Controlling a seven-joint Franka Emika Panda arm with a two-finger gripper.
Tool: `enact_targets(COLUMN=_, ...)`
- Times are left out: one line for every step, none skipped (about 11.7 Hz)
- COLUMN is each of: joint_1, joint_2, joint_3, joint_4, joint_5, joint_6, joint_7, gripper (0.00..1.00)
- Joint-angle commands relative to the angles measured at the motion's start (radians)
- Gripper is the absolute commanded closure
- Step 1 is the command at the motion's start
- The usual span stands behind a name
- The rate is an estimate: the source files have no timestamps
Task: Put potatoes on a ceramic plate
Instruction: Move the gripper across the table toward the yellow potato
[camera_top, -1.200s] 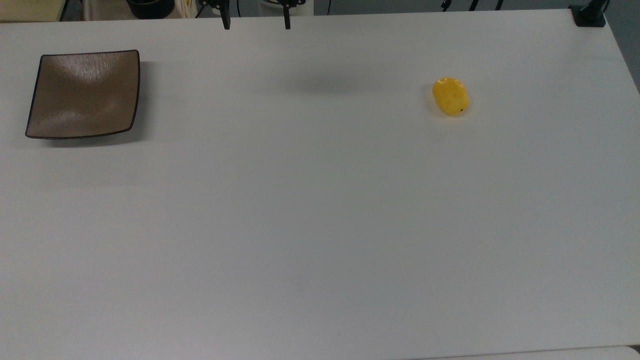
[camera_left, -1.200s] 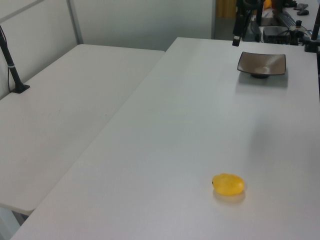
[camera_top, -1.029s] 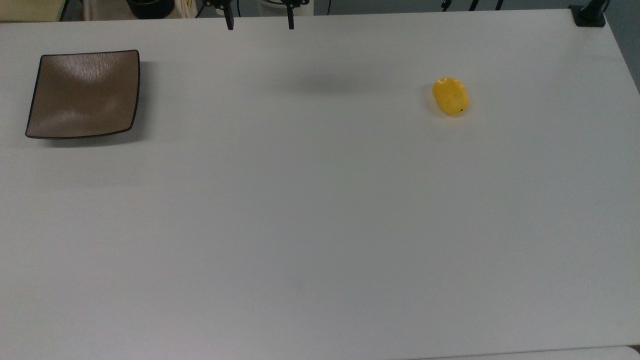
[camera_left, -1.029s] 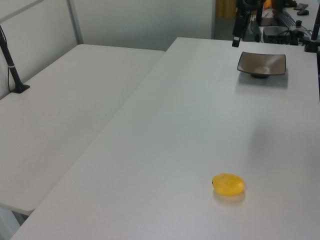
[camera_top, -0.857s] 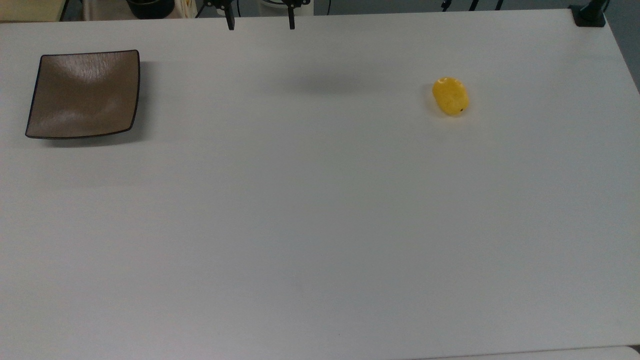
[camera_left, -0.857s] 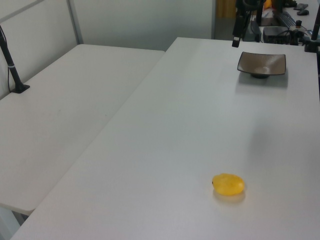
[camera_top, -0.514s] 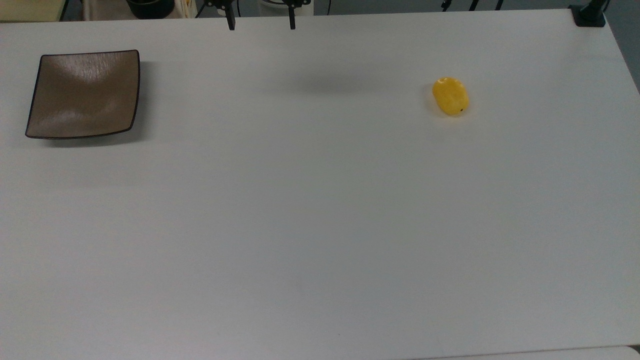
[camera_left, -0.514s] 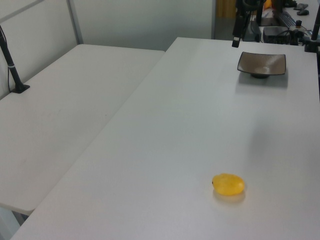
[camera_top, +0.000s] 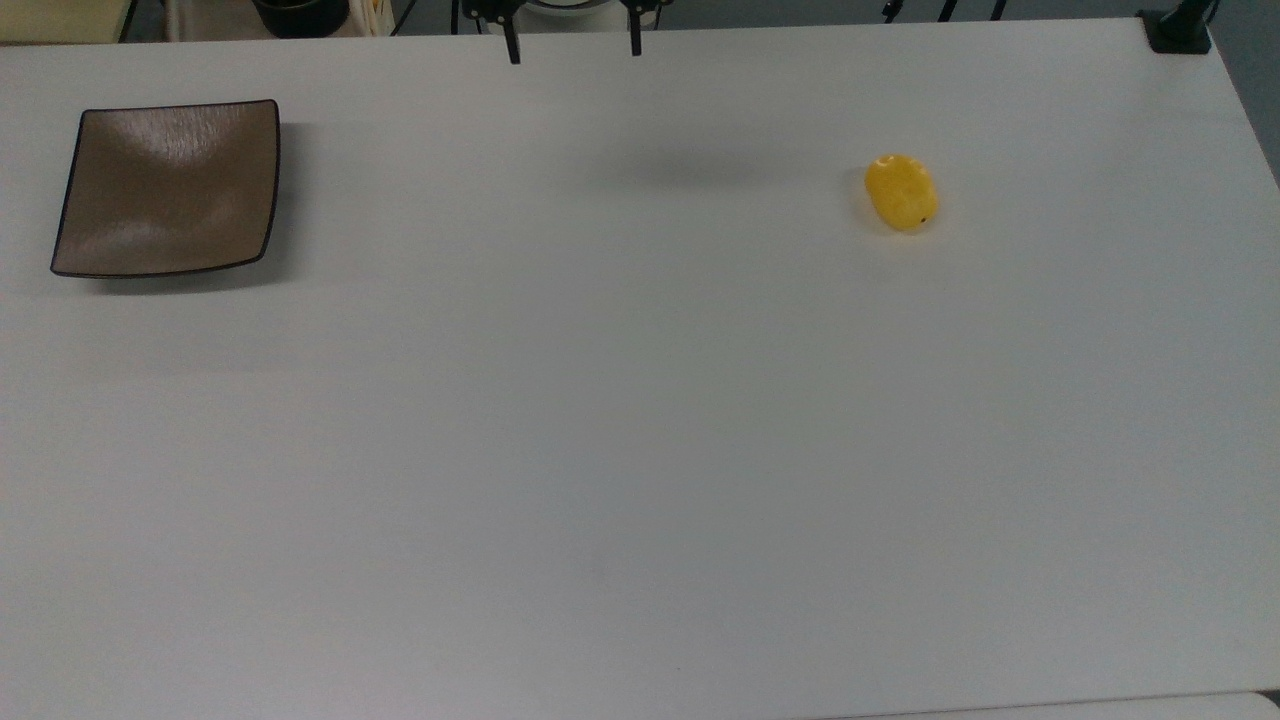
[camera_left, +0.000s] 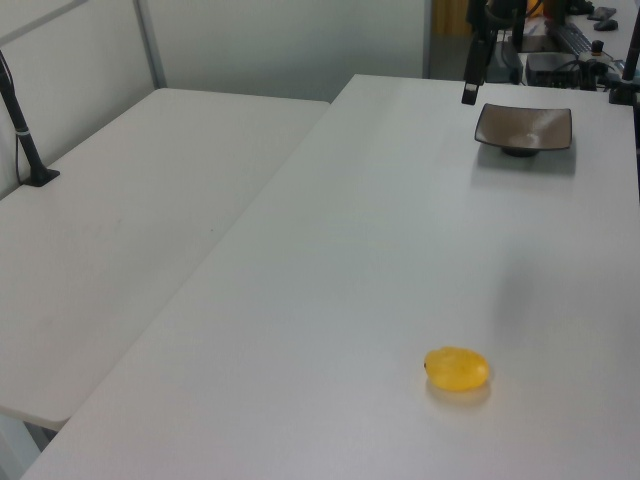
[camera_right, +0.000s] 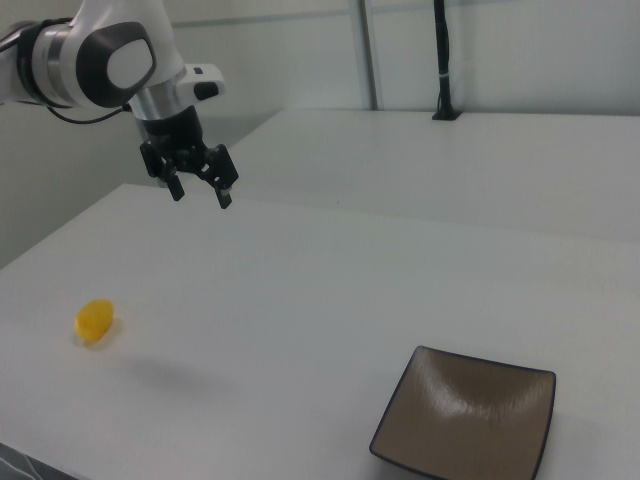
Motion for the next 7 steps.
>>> enact_targets(joint_1=0.055, joint_2=0.0, joint_3=-0.005, joint_4=-0.011, joint_5=0.021, joint_6=-0.04, joint_7=-0.018, gripper=0.0)
enact_targets(joint_1=0.087, joint_2=0.005, joint_3=-0.005, joint_4=-0.011, joint_5=0.023, joint_6=-0.043, joint_7=-0.024, gripper=0.0)
enact_targets(joint_1=0.104, joint_2=0.014, joint_3=0.017, joint_4=-0.011, joint_5=0.021, joint_6=-0.04, joint_7=-0.029, gripper=0.0)
enact_targets(joint_1=0.101, joint_2=0.028, joint_3=0.063, joint_4=-0.01, joint_5=0.008, joint_6=-0.034, joint_7=-0.041, gripper=0.0)
enact_targets(joint_1=0.098, joint_2=0.036, joint_3=0.102, joint_4=-0.01, joint_5=0.003, joint_6=-0.034, joint_7=-0.082, gripper=0.0)
enact_targets(joint_1=0.095, joint_2=0.036, joint_3=0.126, joint_4=-0.01, joint_5=0.003, joint_6=-0.034, joint_7=-0.143, gripper=0.0)
enact_targets(joint_1=0.096, joint_2=0.04, joint_3=0.146, joint_4=-0.01, joint_5=0.008, joint_6=-0.031, joint_7=-0.156, gripper=0.0)
